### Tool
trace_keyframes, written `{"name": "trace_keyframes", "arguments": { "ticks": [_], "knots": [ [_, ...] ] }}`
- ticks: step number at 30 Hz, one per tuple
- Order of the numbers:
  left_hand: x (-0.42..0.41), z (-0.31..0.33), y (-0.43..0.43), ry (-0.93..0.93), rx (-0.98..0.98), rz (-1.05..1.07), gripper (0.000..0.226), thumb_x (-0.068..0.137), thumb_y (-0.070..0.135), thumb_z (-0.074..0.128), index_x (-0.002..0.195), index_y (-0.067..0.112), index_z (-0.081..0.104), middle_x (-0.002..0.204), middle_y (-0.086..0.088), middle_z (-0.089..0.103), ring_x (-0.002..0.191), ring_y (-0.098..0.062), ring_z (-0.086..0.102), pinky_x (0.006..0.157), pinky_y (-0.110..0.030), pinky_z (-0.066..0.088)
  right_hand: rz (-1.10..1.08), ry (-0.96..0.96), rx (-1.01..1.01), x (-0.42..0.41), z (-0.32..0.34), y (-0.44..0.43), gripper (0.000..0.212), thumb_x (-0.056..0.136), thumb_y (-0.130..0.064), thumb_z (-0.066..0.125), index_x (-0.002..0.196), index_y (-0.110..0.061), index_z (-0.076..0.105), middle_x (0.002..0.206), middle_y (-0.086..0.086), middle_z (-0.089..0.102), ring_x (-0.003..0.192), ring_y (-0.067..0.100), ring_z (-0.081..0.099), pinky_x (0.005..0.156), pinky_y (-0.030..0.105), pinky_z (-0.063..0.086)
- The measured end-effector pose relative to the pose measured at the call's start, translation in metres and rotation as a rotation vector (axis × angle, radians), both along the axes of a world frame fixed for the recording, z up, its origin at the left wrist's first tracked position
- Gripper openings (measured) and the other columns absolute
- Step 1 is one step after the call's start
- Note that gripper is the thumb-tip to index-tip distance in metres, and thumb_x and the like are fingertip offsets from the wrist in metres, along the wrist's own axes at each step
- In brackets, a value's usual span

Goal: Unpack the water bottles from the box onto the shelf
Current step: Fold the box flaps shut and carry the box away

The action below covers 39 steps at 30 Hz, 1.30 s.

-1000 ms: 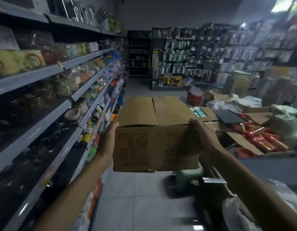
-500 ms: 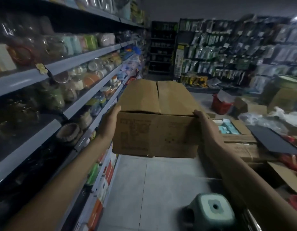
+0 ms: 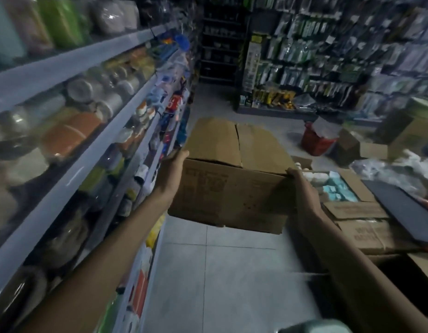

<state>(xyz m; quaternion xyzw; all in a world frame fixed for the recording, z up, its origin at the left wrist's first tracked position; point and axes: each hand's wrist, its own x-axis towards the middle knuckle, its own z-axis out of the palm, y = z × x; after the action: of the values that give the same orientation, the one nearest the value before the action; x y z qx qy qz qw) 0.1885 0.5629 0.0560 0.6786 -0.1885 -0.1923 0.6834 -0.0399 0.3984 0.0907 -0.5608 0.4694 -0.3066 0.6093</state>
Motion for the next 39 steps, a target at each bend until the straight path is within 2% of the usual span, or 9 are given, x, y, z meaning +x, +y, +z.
{"name": "trace_keyframes", "arguments": {
  "ticks": [8,11,17,20,22,25,31,36,39],
  "knots": [
    [0.125,-0.043,-0.17,0.037,0.014,-0.09,0.031,0.091,0.045,0.052,0.093,0.021,0.071,0.09,-0.006,0.071,0.093,-0.028,0.063,0.08,-0.043,0.043,-0.126,0.013,-0.025,0.124,-0.042,-0.156,0.015,0.098,-0.042,0.057,0.086,-0.033,0.057,0.092,-0.012,0.051,0.082,0.004,0.046,0.064,0.026,0.036],
    [0.176,-0.067,-0.229,0.107,0.052,-0.047,0.028,0.086,0.045,0.056,0.094,0.028,0.077,0.099,-0.005,0.075,0.105,-0.029,0.067,0.092,-0.048,0.049,-0.111,0.026,0.003,0.181,-0.074,-0.227,0.016,0.094,-0.047,0.061,0.088,-0.033,0.067,0.098,-0.014,0.059,0.089,0.007,0.052,0.077,0.034,0.045],
    [0.263,-0.115,-0.301,0.2,0.168,-0.028,0.026,0.099,0.039,0.051,0.099,0.027,0.073,0.1,-0.007,0.075,0.102,-0.036,0.068,0.082,-0.044,0.05,-0.014,0.14,0.124,0.285,-0.132,-0.331,0.038,0.09,-0.058,0.059,0.117,-0.034,0.072,0.104,-0.014,0.062,0.102,0.021,0.058,0.101,0.051,0.049],
    [0.307,-0.141,-0.327,0.249,0.231,0.0,0.052,0.087,0.058,0.054,0.124,0.025,0.068,0.123,-0.004,0.071,0.118,-0.03,0.064,0.102,-0.053,0.047,0.059,0.172,0.141,0.331,-0.151,-0.361,0.042,0.096,-0.055,0.053,0.125,-0.028,0.067,0.111,-0.008,0.063,0.097,0.015,0.056,0.096,0.045,0.047],
    [0.34,-0.154,-0.349,0.284,0.248,0.018,0.049,0.093,0.053,0.054,0.125,0.02,0.068,0.121,-0.006,0.072,0.114,-0.028,0.066,0.098,-0.048,0.051,0.089,0.191,0.155,0.367,-0.164,-0.386,0.039,0.097,-0.053,0.053,0.121,-0.026,0.067,0.11,-0.004,0.064,0.1,0.019,0.058,0.101,0.049,0.048],
    [0.391,-0.184,-0.385,0.341,0.272,0.034,0.029,0.106,0.031,0.046,0.106,0.017,0.071,0.093,-0.003,0.075,0.088,-0.024,0.07,0.071,-0.034,0.049,0.108,0.215,0.178,0.423,-0.193,-0.423,0.035,0.1,-0.047,0.052,0.12,-0.022,0.066,0.103,-0.006,0.062,0.096,0.017,0.058,0.098,0.046,0.05],
    [0.5,-0.261,-0.461,0.484,0.364,0.11,0.028,0.09,0.039,0.057,0.071,0.019,0.056,0.065,0.001,0.056,0.077,-0.028,0.054,0.069,-0.036,0.035,0.13,0.281,0.17,0.538,-0.256,-0.497,0.016,0.101,-0.04,0.057,0.097,-0.027,0.066,0.094,0.001,0.071,0.084,0.017,0.067,0.068,0.029,0.051],
    [0.562,-0.34,-0.51,0.633,0.458,0.129,0.037,0.092,0.025,0.053,0.062,0.029,0.034,0.067,0.0,0.031,0.071,-0.023,0.036,0.073,-0.042,0.023,0.177,0.405,0.275,0.601,-0.337,-0.55,0.037,0.097,-0.048,0.058,0.12,-0.021,0.064,0.114,0.009,0.069,0.099,0.027,0.068,0.091,0.045,0.058],
    [0.589,-0.397,-0.53,0.681,0.529,0.144,0.025,0.095,0.034,0.057,0.071,0.038,0.054,0.08,0.004,0.053,0.087,-0.021,0.051,0.079,-0.04,0.038,0.209,0.513,0.41,0.618,-0.398,-0.575,0.079,0.081,-0.069,0.062,0.142,-0.02,0.048,0.13,0.005,0.06,0.112,0.024,0.063,0.103,0.049,0.052]
  ]
}}
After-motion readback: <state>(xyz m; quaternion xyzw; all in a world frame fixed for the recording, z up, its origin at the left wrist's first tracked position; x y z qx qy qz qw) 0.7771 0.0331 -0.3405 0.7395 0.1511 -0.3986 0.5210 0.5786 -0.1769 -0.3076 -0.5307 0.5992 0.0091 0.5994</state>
